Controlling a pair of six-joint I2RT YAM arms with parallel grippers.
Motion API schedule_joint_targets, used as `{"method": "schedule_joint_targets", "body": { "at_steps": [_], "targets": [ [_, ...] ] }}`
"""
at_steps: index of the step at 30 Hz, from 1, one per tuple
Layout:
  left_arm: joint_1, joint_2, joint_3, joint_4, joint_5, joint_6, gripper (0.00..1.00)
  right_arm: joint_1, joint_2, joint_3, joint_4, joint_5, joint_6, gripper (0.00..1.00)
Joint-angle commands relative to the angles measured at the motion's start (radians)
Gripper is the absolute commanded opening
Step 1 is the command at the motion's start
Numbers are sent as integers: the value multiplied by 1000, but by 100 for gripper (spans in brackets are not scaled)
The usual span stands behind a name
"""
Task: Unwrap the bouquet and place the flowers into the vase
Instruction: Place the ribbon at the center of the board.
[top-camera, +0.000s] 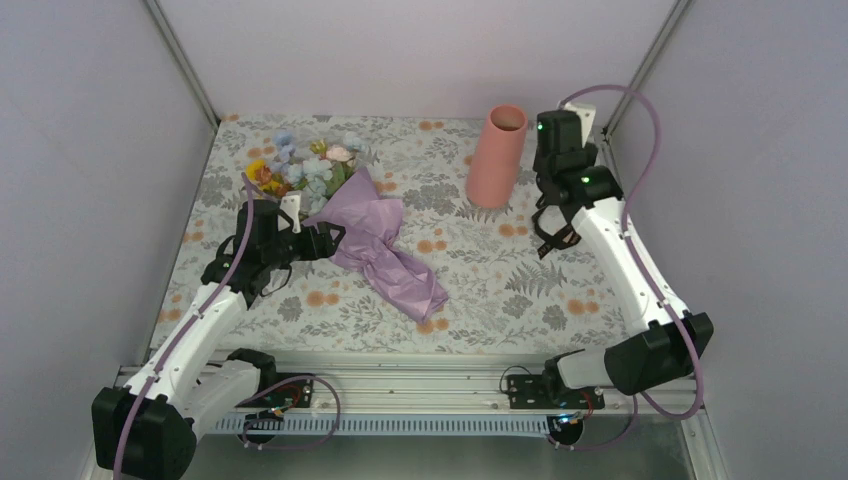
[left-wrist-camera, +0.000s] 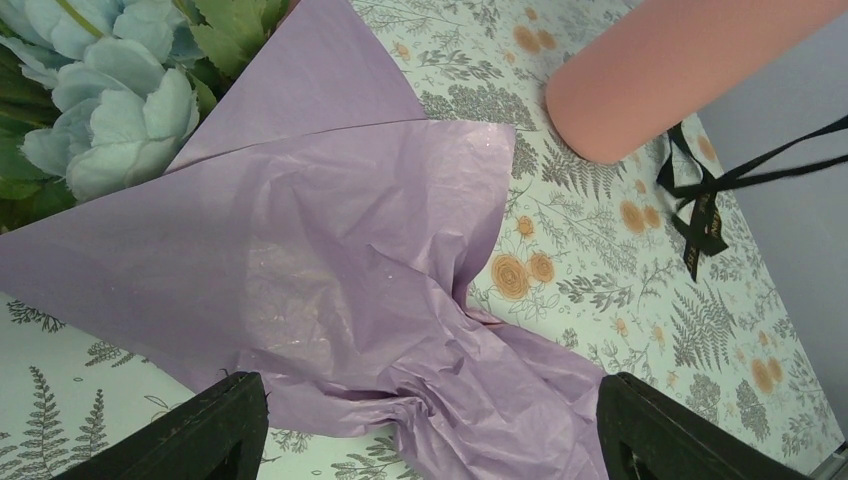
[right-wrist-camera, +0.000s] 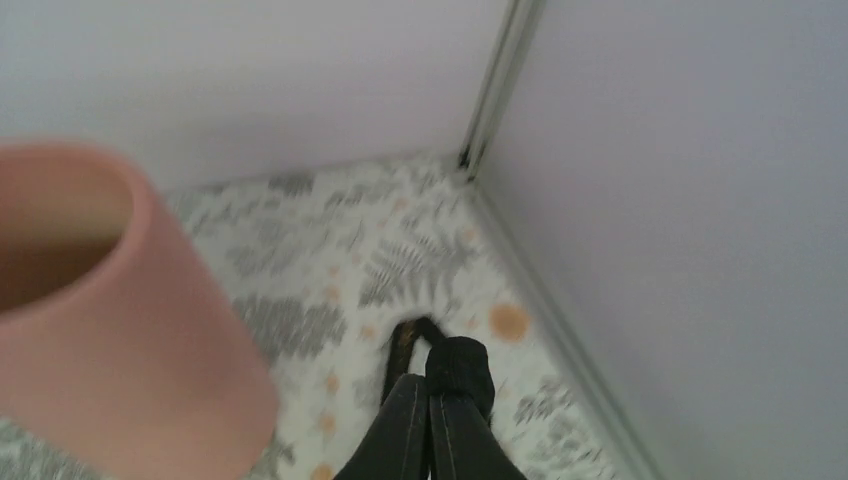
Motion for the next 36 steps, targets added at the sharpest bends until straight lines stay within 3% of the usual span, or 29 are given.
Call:
{"method": "schedule_joint_targets", "body": {
  "at_steps": [1,6,11,15,25,32,36],
  "targets": [
    [-3,3,12,8,-5,15,82,24,-24,-130,3,-113,192,4],
    [-3,4,16,1,-10,18,82,31,-43,-317,89,-200,287,4],
    [-4,2,10,-5,-18,22,82,31,-21,-427,150,-189,368,4],
    [-4,2,13,-7,-18,21,82,29,24,-469,180,-110,392,4],
    [-6,-7,-1,-18,-17,12,81,-18,135,-485,230,-100,398,4],
    [-9,17,2,-21,-1,10,81,-18,111,-463,163,-140,371,39],
    [-11,14,-5,-19,-4,2,81,2,52,-478,158,-286,308,50]
  ]
}}
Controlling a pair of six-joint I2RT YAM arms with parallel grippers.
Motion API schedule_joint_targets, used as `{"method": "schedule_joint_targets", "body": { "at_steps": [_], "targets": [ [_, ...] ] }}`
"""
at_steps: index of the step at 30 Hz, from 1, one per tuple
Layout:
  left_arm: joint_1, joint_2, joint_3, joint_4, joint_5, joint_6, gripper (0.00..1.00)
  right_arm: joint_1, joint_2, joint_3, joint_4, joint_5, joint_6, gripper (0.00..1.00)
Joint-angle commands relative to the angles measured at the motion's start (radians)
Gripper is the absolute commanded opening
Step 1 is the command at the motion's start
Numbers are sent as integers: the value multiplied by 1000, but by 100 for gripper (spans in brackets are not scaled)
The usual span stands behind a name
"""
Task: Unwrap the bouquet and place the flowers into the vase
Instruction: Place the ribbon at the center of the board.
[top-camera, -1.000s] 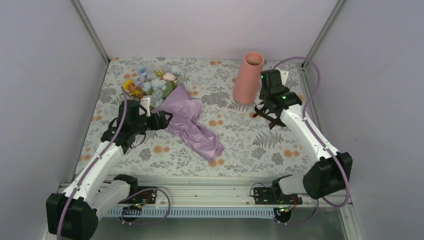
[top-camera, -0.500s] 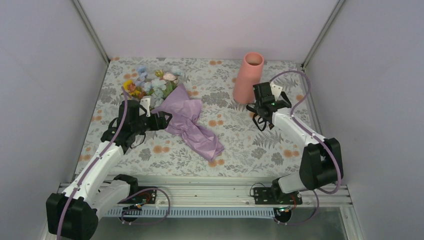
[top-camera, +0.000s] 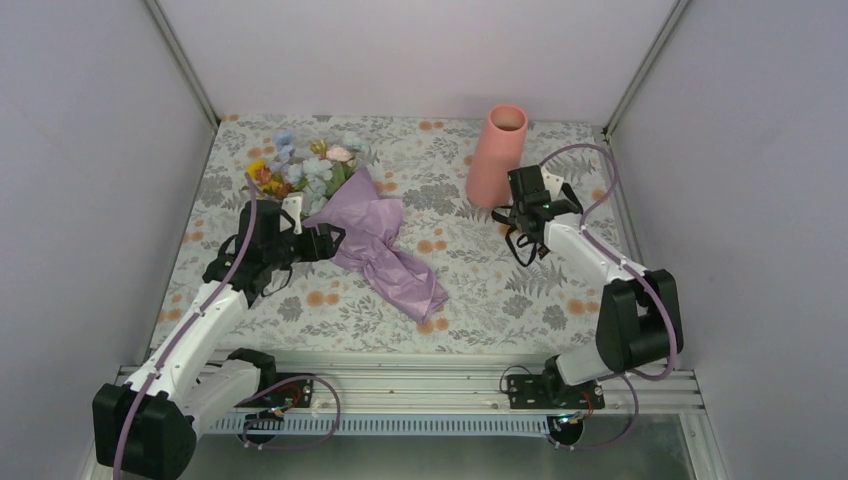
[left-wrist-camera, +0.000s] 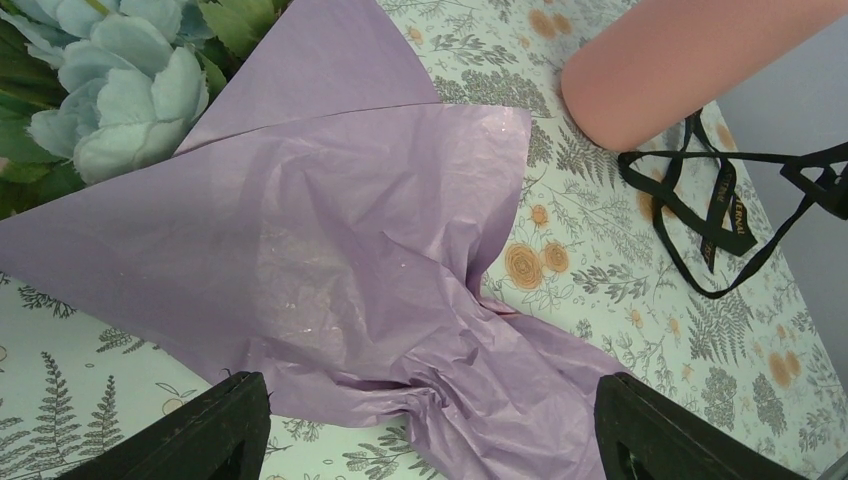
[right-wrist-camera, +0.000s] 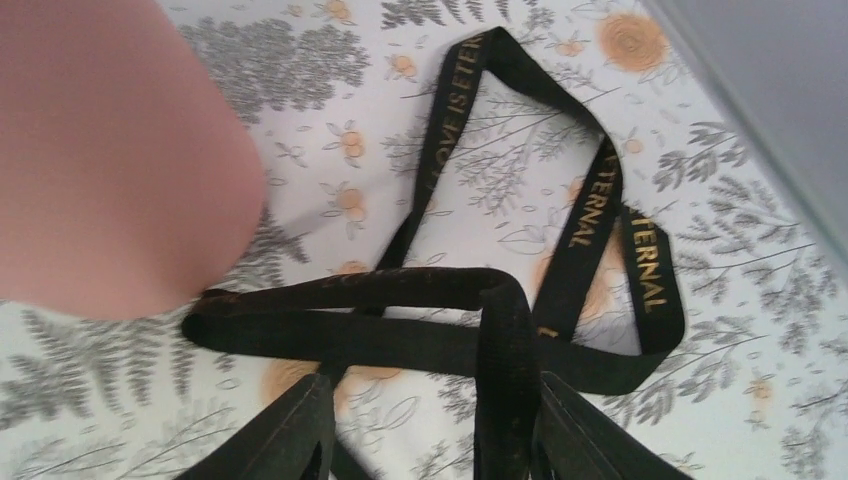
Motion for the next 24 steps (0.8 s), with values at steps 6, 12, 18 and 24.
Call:
{"method": "schedule_joint_targets", "body": {
  "at_steps": [6,12,18,24],
  "targets": [
    [-14,10,-14,17,24,-32,81,119,-120,-3,-60,-177,-35,53],
    [-33,17,-9,18,22,-50,81,170,-165,3,-129,-79,73,55],
    [-51,18,3,14,12,-64,82,169,-178,15,-206,46,79,57],
    [-73,31,1,26,-9,-75,82,171,-223,20,-168,-112,-28,55]
  ]
}}
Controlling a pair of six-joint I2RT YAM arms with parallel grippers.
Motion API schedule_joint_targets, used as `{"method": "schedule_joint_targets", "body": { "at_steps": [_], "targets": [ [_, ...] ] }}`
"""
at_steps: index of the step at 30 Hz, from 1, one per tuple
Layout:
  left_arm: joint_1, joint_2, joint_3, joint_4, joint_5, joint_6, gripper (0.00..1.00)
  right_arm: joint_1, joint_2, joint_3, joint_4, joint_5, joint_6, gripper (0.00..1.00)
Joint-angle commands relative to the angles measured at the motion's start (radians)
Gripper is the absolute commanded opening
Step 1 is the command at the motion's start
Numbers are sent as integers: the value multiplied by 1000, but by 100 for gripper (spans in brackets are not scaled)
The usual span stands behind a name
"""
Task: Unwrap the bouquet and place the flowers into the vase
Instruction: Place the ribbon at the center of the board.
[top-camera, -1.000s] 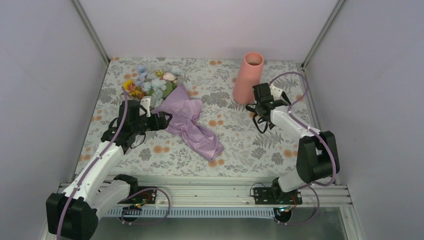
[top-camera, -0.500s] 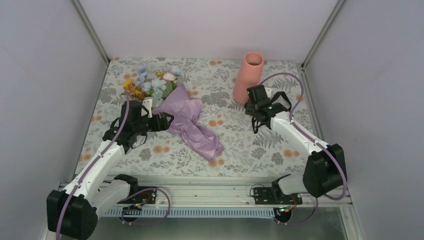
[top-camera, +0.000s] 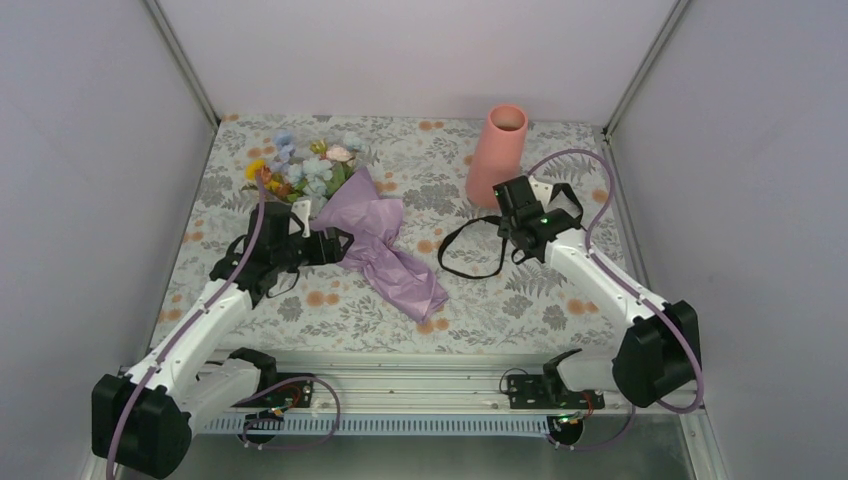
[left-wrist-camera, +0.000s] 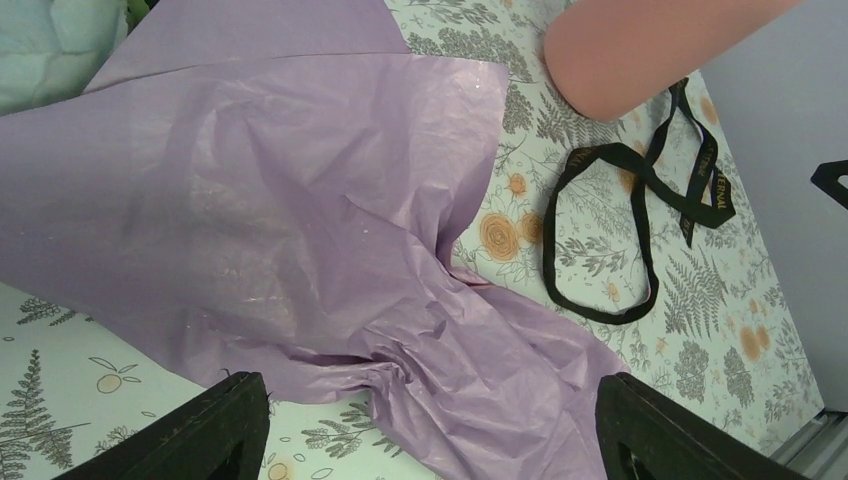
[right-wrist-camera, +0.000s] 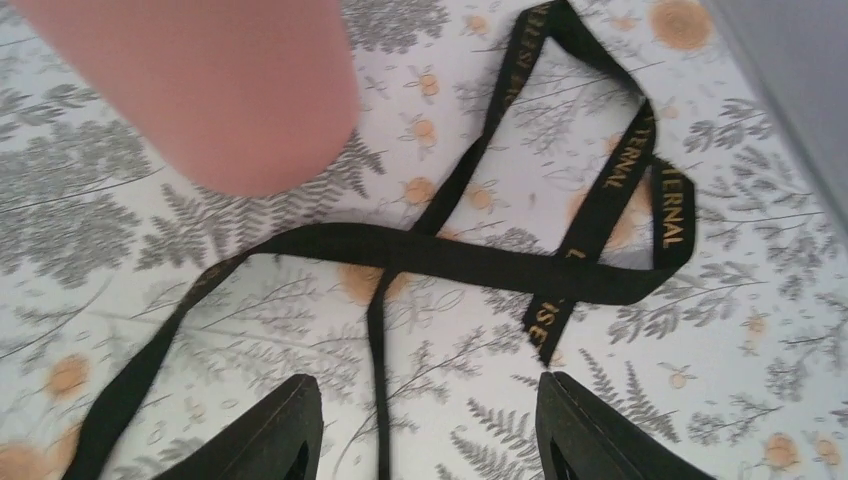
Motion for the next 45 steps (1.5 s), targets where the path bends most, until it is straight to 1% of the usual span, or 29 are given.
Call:
{"method": "schedule_joint_targets", "body": {
  "at_steps": [1,3,6,9,11,13,15,17,19,21,25,28,31,34,40,45],
  "targets": [
    [-16,14,9,26,-16,-19,82,9,-62,14,65,-177,-116,54],
    [-20,27,11,32,-15,-22,81,27,-79,-9,126,-307,-158,52],
    [-36,35,11,49,-9,-27,81,64,-78,-63,234,-444,-180,52],
    [-53,34,8,66,-7,-37,80,117,-28,-89,312,-525,-147,51],
    [-63,38,8,70,-9,-44,80,146,8,-106,395,-616,-130,50],
    [-65,44,3,82,3,-51,80,170,43,-128,493,-725,-145,50],
    [-65,51,-7,94,14,-61,80,182,79,-136,549,-772,-169,50],
    [-64,55,-15,99,16,-72,79,183,123,-133,553,-747,-190,50],
    [-63,52,-23,99,8,-79,79,183,173,-125,544,-683,-210,49],
    [-63,50,-29,100,-5,-85,79,183,226,-112,531,-613,-215,45],
    [-64,52,-33,108,-11,-96,79,181,313,-82,544,-520,-192,32],
    [-64,55,-31,108,-12,-96,79,181,376,-53,583,-506,-188,22],
    [-65,54,-22,94,-26,-86,79,180,436,-10,595,-528,-197,11],
    [-64,44,-20,76,-42,-75,79,181,479,9,595,-529,-188,4],
    [-63,37,-21,65,-57,-64,79,180,538,21,519,-419,-130,4],
    [-65,42,-17,67,-53,-59,79,178,523,-15,433,-297,-46,4]
  ]
}}
